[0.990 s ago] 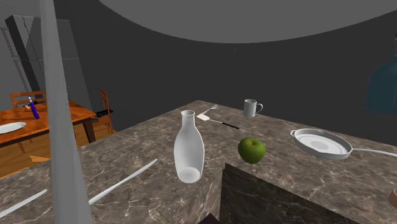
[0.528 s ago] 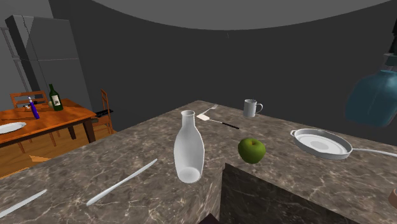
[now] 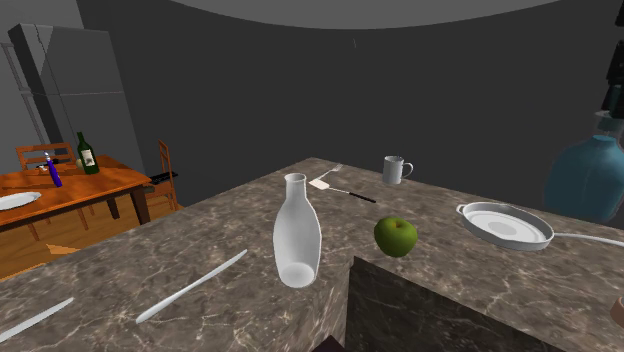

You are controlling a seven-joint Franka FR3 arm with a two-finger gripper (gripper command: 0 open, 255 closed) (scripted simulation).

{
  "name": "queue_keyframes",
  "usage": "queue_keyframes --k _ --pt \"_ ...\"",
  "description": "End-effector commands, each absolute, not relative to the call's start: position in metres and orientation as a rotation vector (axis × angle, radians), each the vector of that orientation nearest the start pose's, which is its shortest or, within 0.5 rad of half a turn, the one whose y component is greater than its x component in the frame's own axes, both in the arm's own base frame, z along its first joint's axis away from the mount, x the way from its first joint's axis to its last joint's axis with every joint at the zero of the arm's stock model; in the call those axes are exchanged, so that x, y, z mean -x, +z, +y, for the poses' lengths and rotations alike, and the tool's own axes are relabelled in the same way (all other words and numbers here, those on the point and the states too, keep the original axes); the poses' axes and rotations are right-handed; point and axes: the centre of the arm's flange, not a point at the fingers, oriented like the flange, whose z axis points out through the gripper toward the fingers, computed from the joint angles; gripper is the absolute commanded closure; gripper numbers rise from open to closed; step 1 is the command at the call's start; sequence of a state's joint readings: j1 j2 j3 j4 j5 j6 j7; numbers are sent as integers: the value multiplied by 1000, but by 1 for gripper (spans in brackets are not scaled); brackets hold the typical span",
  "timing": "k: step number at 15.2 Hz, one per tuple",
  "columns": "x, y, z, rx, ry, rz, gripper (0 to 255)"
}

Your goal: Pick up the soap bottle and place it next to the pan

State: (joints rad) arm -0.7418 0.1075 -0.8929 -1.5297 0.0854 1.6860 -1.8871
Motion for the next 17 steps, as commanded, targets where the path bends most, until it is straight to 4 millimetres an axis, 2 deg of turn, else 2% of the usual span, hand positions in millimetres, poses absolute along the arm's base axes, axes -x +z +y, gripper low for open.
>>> queue_keyframes --k 1,17 --pt "4 605 -588 3204 24 -408 255" --pt "4 520 -588 3204 24 -408 255"
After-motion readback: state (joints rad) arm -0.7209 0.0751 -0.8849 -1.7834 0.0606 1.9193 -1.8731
